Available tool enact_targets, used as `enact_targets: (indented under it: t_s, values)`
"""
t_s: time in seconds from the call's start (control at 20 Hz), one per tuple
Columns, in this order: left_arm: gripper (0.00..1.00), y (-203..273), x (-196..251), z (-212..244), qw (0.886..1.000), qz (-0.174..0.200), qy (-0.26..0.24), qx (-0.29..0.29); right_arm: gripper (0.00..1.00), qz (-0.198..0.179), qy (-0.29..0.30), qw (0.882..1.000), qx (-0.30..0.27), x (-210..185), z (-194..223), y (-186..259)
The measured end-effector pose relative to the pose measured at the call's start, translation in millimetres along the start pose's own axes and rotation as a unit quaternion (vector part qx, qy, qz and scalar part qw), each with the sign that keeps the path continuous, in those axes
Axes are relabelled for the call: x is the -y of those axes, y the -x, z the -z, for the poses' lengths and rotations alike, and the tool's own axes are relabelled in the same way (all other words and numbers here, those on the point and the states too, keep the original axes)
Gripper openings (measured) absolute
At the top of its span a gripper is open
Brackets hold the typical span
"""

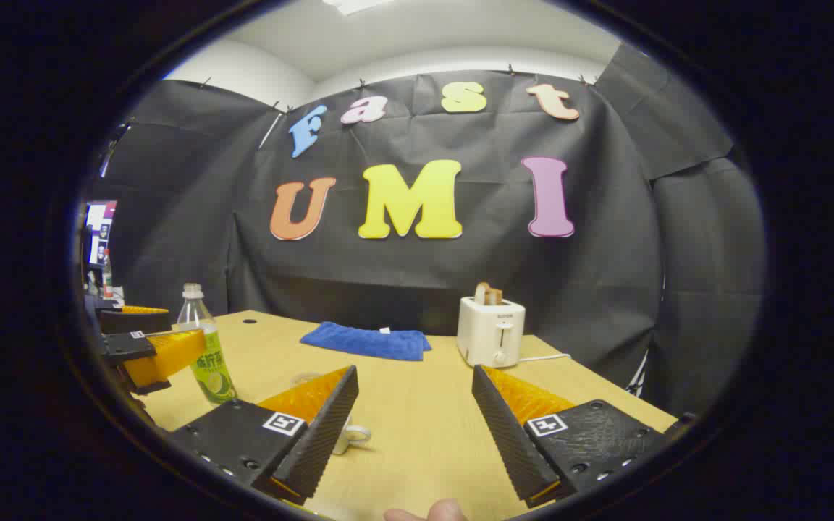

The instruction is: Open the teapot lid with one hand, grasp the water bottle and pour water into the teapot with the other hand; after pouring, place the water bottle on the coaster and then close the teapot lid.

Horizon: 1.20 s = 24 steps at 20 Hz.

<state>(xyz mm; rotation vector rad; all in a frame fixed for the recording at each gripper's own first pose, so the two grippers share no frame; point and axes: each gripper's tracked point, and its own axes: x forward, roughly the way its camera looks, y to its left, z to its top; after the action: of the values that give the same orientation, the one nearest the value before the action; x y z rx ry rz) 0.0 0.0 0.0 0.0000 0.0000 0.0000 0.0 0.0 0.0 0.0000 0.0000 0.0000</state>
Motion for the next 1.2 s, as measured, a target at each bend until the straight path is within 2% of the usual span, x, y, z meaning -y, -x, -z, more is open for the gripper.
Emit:
enact_targets:
  t_s: [0.15, 0.4, 0.7, 0.8, 1.0, 1.1, 1.2]
  values:
    - [0.97, -2.2, 0.6, 4.8, 1.0, -0.01, -0.002, -0.004, 0.94, -0.013, -0.006, 1.0, -0.018, -7.7, 6.4, -4.2]
    - [0.98, -5.7, 3.5, -1.8, 1.0, -0.009, -0.005, -0.008, 0.95, -0.018, 0.017, 0.999, -0.042, -11.3, 3.7, -12.9]
    - [0.98, -4.5, -15.4, 5.8, 0.999, -0.024, 0.014, -0.027, 0.95, -0.026, 0.001, 0.997, -0.069, -22.4, 21.7, -17.8]
    - [0.97, -0.8, -22.1, 10.2, 0.999, -0.03, 0.02, -0.026, 0.98, -0.037, -0.01, 0.997, -0.061, -30.8, 28.5, -15.8]
    - [0.98, 1.5, -30.7, 15.3, 0.999, -0.039, 0.022, -0.027, 0.94, -0.067, -0.019, 0.997, -0.025, -50.1, 20.8, -7.7]
    - [0.98, 1.7, -32.9, 9.5, 0.999, -0.044, 0.022, -0.013, 0.95, -0.068, -0.022, 0.997, -0.001, -51.8, 7.1, -6.6]
    - [0.98, 1.2, -29.8, 13.4, 0.999, -0.042, 0.019, -0.016, 0.95, -0.064, -0.01, 0.998, -0.007, -51.7, 9.2, -10.2]
